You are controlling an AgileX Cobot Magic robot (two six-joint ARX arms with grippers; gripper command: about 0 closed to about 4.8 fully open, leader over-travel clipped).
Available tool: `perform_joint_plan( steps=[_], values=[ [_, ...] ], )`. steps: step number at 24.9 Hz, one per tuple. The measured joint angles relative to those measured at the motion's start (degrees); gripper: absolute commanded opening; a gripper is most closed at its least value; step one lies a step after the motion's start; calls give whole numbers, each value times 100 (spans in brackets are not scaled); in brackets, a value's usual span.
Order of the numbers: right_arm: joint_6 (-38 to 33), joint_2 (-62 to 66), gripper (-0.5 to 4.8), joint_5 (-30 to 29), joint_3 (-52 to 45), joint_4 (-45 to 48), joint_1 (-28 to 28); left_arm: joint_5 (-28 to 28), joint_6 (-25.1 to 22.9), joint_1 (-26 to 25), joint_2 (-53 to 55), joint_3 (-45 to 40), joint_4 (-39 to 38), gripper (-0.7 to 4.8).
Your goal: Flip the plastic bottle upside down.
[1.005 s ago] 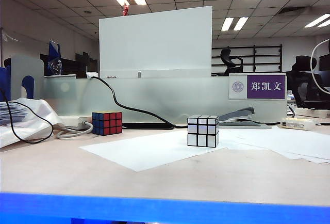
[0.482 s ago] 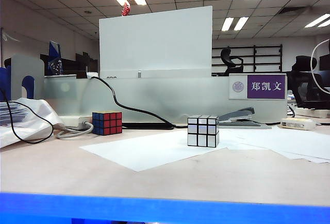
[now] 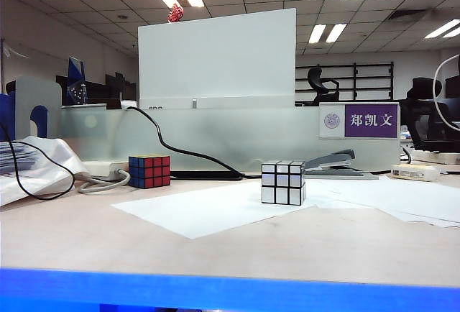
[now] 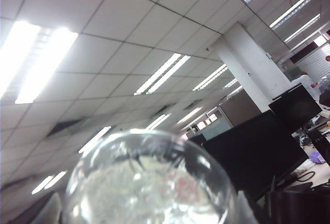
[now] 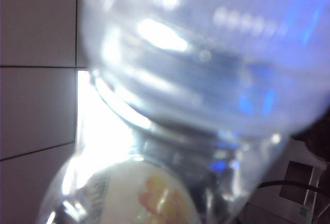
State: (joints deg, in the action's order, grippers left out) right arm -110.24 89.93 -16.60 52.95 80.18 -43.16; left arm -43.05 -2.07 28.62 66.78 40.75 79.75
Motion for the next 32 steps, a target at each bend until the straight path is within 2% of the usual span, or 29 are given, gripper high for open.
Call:
perform_joint_plan(
  steps=[7, 20, 22, 24, 30, 32],
  values=[
    [-57, 0, -4, 17, 0, -4, -2, 0, -96, -2, 13, 2, -306, 479],
    [-192, 0, -4, 184, 2, -9, -175, -50, -210, -2, 96, 210, -367, 479],
    [-216, 0, -4, 197, 2, -11, -151, -136, -208, -2, 94, 260, -356, 351],
    [-236, 0, -4, 186, 2, -2, -146, -177, -219, -2, 94, 267, -304, 269],
    [-275, 0, -4, 181, 2, 7, -144, -269, -199, -2, 94, 267, -306, 137],
    [-278, 0, -4, 179, 2, 7, -144, -282, -199, -2, 94, 267, -308, 111]
  ],
)
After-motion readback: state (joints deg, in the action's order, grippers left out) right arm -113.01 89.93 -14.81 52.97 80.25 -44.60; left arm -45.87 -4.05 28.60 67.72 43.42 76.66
